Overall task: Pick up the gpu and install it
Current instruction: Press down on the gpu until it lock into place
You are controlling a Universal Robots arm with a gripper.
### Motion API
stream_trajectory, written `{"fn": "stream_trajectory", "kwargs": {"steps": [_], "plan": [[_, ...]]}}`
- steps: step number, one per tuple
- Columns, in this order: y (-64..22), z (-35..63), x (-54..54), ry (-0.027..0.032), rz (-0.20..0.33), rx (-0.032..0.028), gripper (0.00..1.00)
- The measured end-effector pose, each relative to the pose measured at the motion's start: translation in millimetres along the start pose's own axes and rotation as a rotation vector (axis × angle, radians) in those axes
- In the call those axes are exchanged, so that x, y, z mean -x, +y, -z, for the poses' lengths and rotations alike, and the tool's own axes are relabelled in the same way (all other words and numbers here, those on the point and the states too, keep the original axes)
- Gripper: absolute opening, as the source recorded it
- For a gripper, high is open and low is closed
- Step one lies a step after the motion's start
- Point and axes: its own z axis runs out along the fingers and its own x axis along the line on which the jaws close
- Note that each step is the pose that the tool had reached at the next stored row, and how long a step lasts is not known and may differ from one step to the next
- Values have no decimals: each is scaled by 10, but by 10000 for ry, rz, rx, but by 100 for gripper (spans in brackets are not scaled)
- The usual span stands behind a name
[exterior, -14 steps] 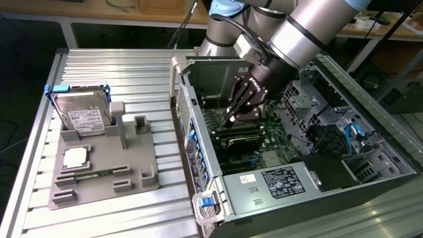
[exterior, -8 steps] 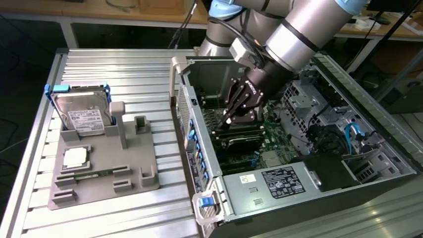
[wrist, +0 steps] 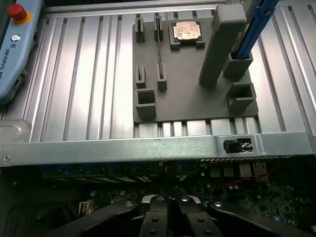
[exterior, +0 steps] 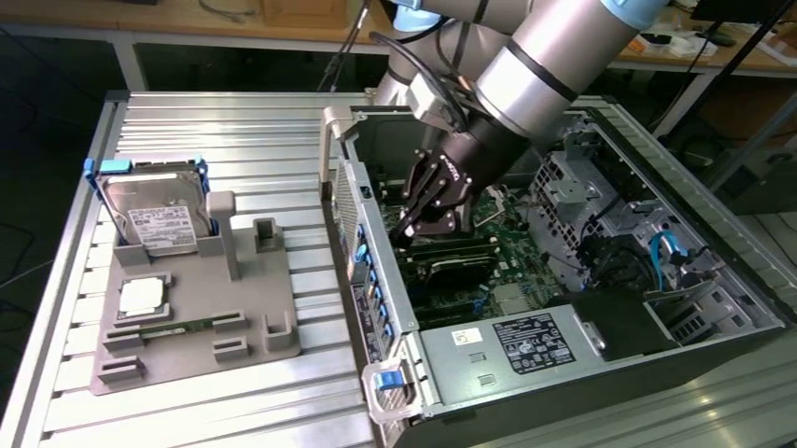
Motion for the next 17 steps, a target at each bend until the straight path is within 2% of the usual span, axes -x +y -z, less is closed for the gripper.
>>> {"fn": "stream_trajectory", "kwargs": {"steps": [3, 4, 6, 8, 17], "plan": [[-5, -10, -13, -49, 27, 51, 11], [-5, -10, -14, -85, 45, 82, 11], [-12, -7, -22, -183, 99, 204, 11], [-44, 8, -25, -235, 133, 367, 11], [-22, -31, -26, -236, 134, 375, 11]]}}
